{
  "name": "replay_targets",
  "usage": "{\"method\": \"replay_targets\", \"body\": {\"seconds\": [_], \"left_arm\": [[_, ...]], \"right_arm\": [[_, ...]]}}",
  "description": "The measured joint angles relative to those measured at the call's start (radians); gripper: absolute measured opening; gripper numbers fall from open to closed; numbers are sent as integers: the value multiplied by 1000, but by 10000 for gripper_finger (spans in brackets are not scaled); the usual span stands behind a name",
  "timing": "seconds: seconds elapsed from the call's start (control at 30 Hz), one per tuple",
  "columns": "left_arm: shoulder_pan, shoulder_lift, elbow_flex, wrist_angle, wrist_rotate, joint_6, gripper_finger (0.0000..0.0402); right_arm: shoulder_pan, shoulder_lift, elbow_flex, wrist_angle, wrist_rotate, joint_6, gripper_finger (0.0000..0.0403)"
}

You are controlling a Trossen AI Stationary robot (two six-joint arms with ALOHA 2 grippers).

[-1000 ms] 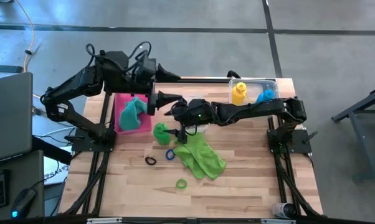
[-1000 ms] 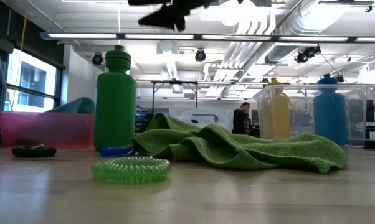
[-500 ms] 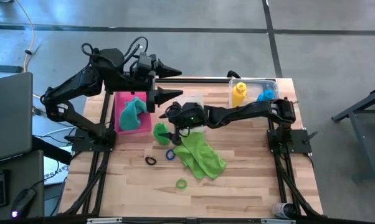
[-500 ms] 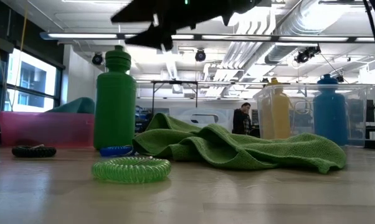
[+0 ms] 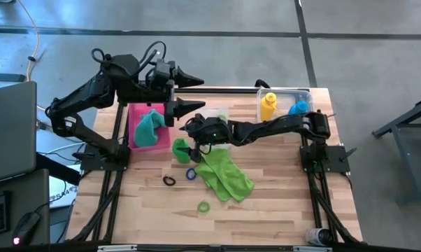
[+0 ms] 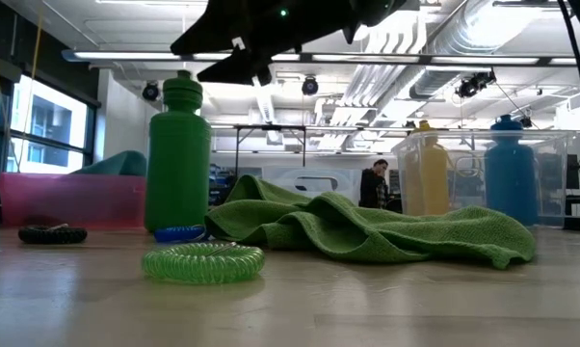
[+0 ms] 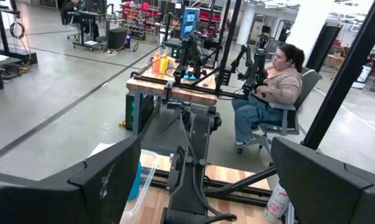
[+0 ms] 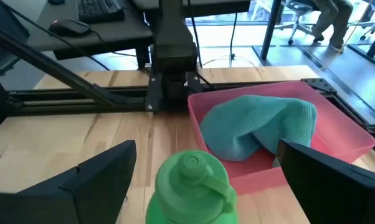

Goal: Pick & Place Sports Items
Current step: Put the green water bottle into the right transparent bin

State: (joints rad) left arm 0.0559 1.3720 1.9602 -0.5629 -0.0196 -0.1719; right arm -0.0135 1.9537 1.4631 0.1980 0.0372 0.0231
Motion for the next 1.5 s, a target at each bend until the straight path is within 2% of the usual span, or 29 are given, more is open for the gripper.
{"method": "replay_targets", "body": {"seconds": [0.6, 1.5], "left_arm": [[0, 0, 0, 1, 0, 0, 353], [0, 0, 0, 0, 0, 0, 353]], "right_arm": [[0, 73, 2, 88, -16, 7, 382], [-6, 131, 1, 107, -47, 55, 381]]}}
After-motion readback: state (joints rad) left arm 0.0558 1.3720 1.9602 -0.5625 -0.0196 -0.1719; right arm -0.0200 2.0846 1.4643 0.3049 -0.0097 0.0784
